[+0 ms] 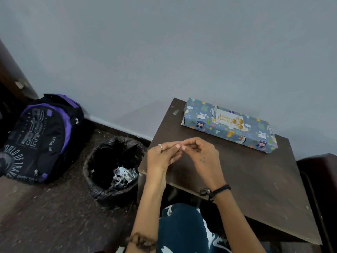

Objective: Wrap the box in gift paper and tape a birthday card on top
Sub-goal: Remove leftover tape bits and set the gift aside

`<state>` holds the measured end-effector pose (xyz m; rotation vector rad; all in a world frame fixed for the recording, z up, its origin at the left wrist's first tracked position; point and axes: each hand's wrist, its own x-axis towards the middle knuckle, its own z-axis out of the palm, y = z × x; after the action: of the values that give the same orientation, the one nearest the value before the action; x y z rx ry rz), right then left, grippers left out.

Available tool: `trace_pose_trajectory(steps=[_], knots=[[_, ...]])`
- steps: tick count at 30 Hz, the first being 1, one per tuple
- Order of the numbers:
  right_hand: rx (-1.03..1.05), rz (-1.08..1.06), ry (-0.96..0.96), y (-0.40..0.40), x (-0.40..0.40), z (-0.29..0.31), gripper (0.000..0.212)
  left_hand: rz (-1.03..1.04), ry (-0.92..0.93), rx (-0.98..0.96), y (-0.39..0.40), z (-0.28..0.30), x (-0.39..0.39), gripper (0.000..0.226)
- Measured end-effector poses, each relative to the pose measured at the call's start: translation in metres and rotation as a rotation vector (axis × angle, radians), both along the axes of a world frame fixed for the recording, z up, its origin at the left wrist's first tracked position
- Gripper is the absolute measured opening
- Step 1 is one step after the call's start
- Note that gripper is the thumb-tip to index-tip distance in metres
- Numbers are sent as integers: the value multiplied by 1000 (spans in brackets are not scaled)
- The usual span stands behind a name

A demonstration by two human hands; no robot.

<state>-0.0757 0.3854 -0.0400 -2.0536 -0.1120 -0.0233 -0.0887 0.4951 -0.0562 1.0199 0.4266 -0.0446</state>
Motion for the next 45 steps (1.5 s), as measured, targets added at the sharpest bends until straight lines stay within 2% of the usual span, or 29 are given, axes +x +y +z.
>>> trace_pose_trajectory(steps=[6, 11, 16, 20, 22, 24, 28, 30, 36, 40, 43, 45], knots=[[22, -108, -9, 3, 52, 10, 35, 262, 65, 27, -14, -13, 37, 11], [-410, 2, -91, 29, 123, 7, 30, 357, 50, 193, -22, -24, 44, 16], [-1015, 114, -145, 52, 168, 8, 21, 363, 1, 236, -19, -25, 54, 14], [-1159, 121, -168, 60, 174, 7, 21, 370, 18, 218, -16, -26, 63, 11], [-1143, 135, -161, 58, 172, 6, 22, 372, 26, 209, -16, -27, 65, 11], [-1031, 121, -119, 53, 167, 10, 22, 376, 28, 198, -17, -27, 65, 11], [-591, 68, -4, 39, 136, 12, 18, 400, 21, 122, -14, -25, 65, 14], [-458, 64, 32, 34, 116, 12, 15, 409, 8, 50, -13, -24, 64, 16], [-370, 126, 55, 23, 86, 18, 9, 348, -35, -89, -14, -19, 58, 13], [-274, 123, 72, 14, 79, 24, 5, 277, -57, -42, -13, -15, 59, 11], [-112, 136, 187, 3, 74, 26, 30, 242, -64, 48, -16, -15, 62, 11], [-160, 73, 124, -9, 75, 24, 44, 252, -53, 65, -18, -15, 63, 12]])
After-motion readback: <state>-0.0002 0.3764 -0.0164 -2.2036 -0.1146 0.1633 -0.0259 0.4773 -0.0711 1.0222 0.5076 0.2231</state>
